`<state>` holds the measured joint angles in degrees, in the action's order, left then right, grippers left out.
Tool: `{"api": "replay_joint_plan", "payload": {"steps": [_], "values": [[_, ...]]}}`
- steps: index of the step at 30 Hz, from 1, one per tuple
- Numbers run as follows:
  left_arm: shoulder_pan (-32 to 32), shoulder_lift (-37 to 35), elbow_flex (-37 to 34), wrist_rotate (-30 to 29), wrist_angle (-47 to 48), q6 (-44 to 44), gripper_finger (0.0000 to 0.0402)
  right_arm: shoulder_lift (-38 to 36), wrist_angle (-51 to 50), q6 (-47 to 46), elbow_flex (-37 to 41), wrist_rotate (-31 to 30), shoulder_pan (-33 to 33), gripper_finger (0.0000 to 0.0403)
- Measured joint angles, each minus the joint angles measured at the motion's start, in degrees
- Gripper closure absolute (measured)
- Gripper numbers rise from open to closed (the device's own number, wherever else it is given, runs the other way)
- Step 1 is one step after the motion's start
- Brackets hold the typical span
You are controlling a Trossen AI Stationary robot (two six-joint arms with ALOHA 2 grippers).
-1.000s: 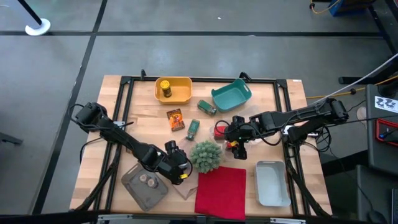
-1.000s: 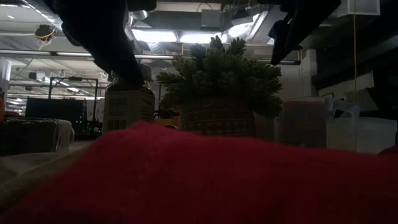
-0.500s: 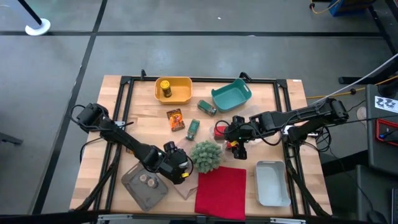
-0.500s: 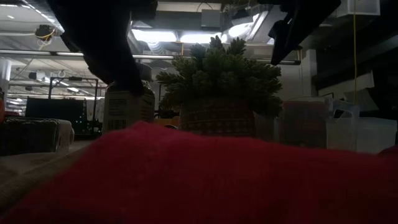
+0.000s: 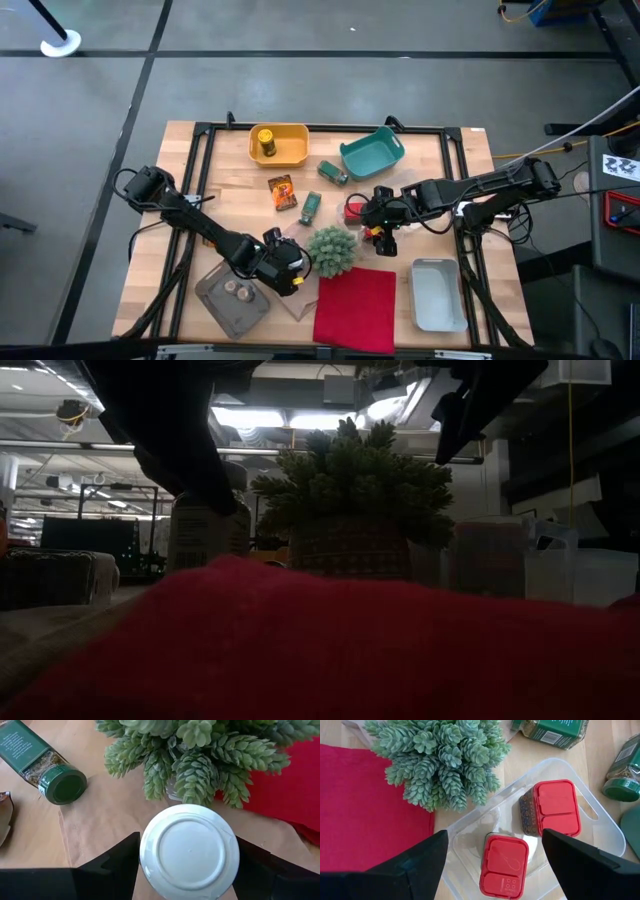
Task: Sort spices by type
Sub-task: Put the right white seasoning bottle into the green bin
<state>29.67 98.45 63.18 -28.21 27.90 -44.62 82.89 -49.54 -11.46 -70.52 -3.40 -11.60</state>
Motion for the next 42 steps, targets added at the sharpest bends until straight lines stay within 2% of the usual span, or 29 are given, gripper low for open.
{"api": "replay_joint_plan", "payload": {"steps": [30, 42], "values": [[0.0, -0.2, 0.0, 0.1, -0.6, 1.6, 0.0167, 0.0, 0.0, 0.0, 0.0, 0.0, 0.0, 0.0079], [0.0, -5.1, 0.0, 0.3, -0.2, 1.6, 0.0167, 0.0, 0.0, 0.0, 0.0, 0.0, 0.0, 0.0079]]}}
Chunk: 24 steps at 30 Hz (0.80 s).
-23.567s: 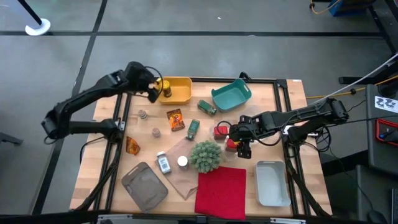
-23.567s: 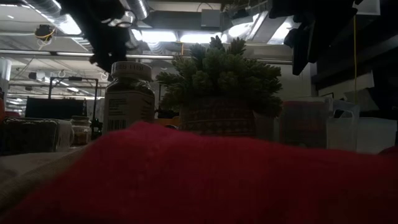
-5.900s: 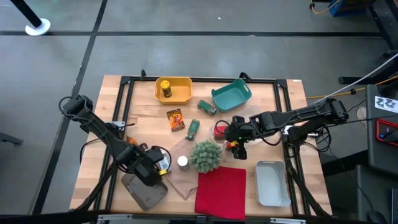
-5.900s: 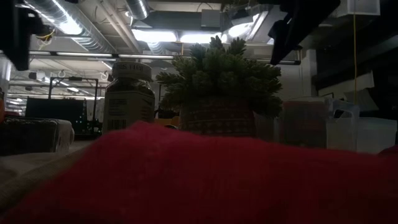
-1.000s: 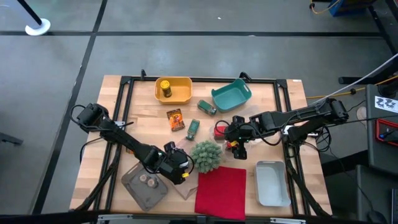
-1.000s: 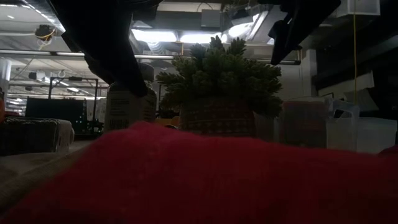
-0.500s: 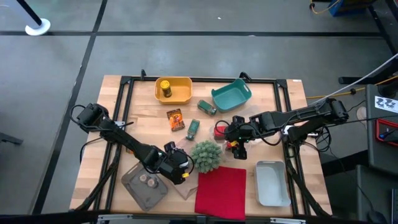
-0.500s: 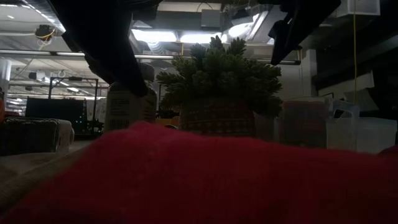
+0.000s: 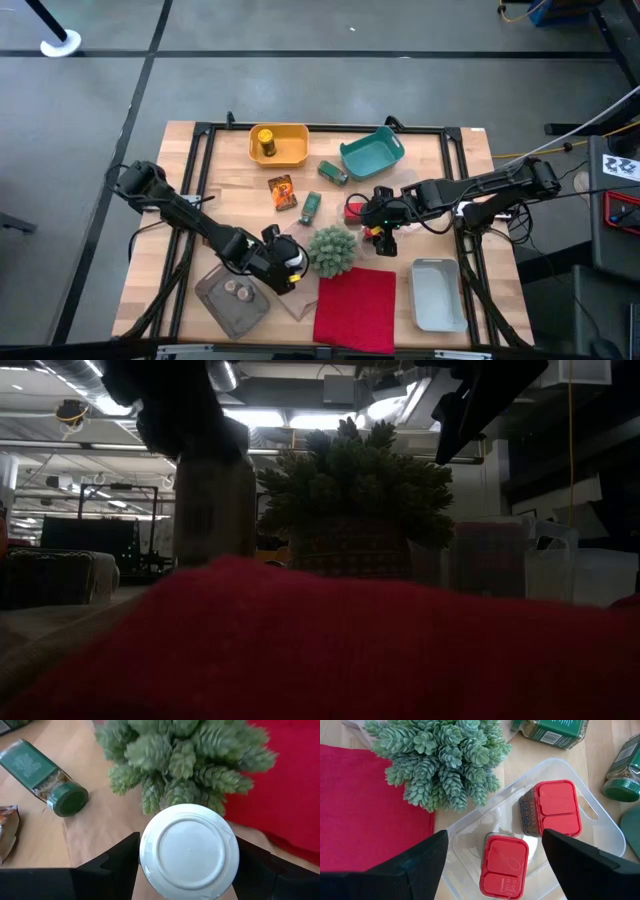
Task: Sort spices by type
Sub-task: Put the right white seasoning bottle into the green bin
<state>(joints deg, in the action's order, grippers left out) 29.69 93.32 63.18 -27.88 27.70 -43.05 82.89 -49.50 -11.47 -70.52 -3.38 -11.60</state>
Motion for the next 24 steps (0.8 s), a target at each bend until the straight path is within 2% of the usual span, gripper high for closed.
{"api": "replay_joint_plan", "payload": {"steps": [18, 24], "values": [[-0.2, -12.2, 0.0, 0.3, 0.1, 4.4, 0.0167, 0.0, 0.7, -0.3, 0.0, 0.0, 0.0, 0.0079], [-1.7, -13.7, 0.0, -1.0, -0.1, 6.1, 0.0167, 0.0, 8.6, -0.3, 0.0, 0.0, 0.0, 0.0079]]}}
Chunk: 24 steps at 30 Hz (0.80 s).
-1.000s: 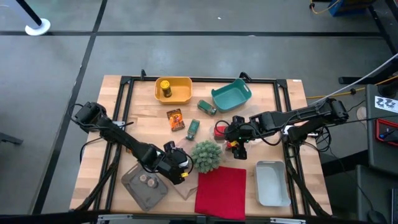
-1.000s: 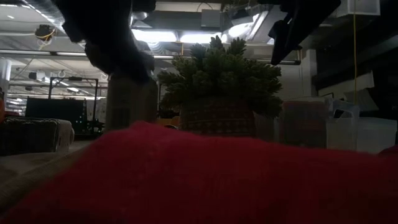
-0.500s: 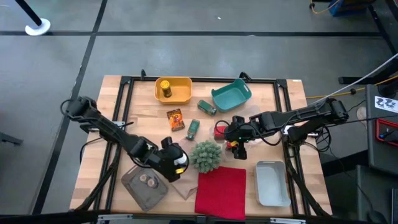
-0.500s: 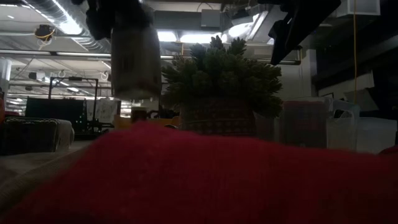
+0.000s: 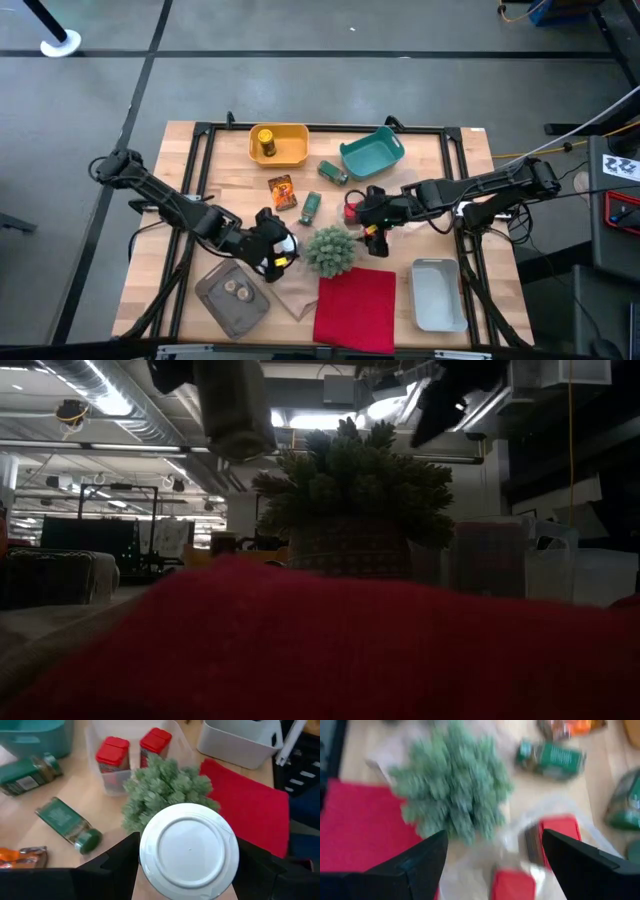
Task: Sort spices by type
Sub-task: Put the right white seasoning bottle into the green bin
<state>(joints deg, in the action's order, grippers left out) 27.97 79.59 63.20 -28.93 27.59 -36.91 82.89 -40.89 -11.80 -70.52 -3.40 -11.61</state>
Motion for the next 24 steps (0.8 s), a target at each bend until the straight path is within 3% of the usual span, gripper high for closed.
{"api": "replay_joint_plan", "payload": {"steps": [12, 24], "values": [[-6.5, 0.0, 0.0, -0.4, -3.3, 4.3, 0.0167, 0.0, 18.0, 0.0, 0.0, -2.2, 0.0, 0.0079], [-10.7, 0.0, 0.0, -0.3, -14.3, 10.4, 0.0167, 0.0, 24.8, 3.1, 0.0, -8.1, 0.0, 0.0079]]}}
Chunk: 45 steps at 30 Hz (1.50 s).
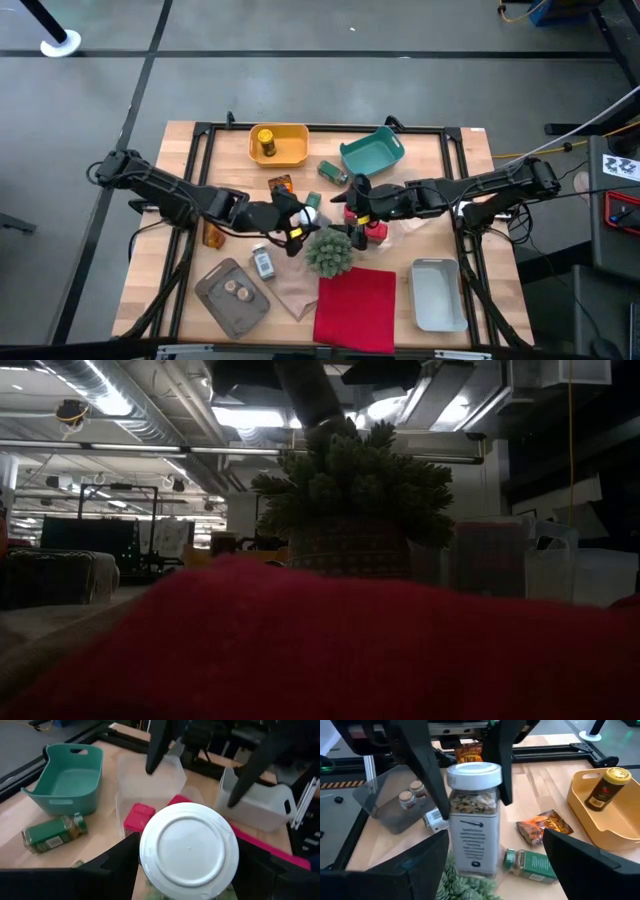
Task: Sort spices by type
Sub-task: Put the right white seasoning bottle into the green bin
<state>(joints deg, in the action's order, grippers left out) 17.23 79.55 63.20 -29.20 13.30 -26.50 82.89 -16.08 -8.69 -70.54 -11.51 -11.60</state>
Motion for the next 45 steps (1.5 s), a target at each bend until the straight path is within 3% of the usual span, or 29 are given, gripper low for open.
{"api": "replay_joint_plan", "payload": {"steps": [13, 26, 29, 35, 39, 45], "values": [[-2.4, 0.0, 0.0, 0.0, -7.3, 1.3, 0.0167, 1.9, 1.5, 0.1, 0.0, -1.0, 0.0, 0.0079], [-2.4, 0.1, 0.0, 0.1, -7.9, 2.7, 0.0167, 5.4, 5.8, 3.2, 0.0, -3.1, 0.0, 0.0083], [-2.4, 0.1, 0.0, 0.1, -7.9, 2.8, 0.0167, 5.8, 6.1, 3.2, 0.0, -3.1, 0.0, 0.0106], [-2.3, 0.1, 0.0, -0.3, -7.8, 4.8, 0.0167, 5.9, 6.0, 3.4, 0.0, -3.6, 0.0, 0.0199], [-2.4, 0.1, 0.0, -0.2, -7.8, 5.6, 0.0164, 5.9, 5.7, 4.5, 0.0, -3.5, 0.1, 0.0200], [-2.4, 0.1, 0.0, 0.2, -8.3, 9.9, 0.0128, 5.7, 4.5, 4.7, 0.0, -2.8, 0.0, 0.0200]]}}
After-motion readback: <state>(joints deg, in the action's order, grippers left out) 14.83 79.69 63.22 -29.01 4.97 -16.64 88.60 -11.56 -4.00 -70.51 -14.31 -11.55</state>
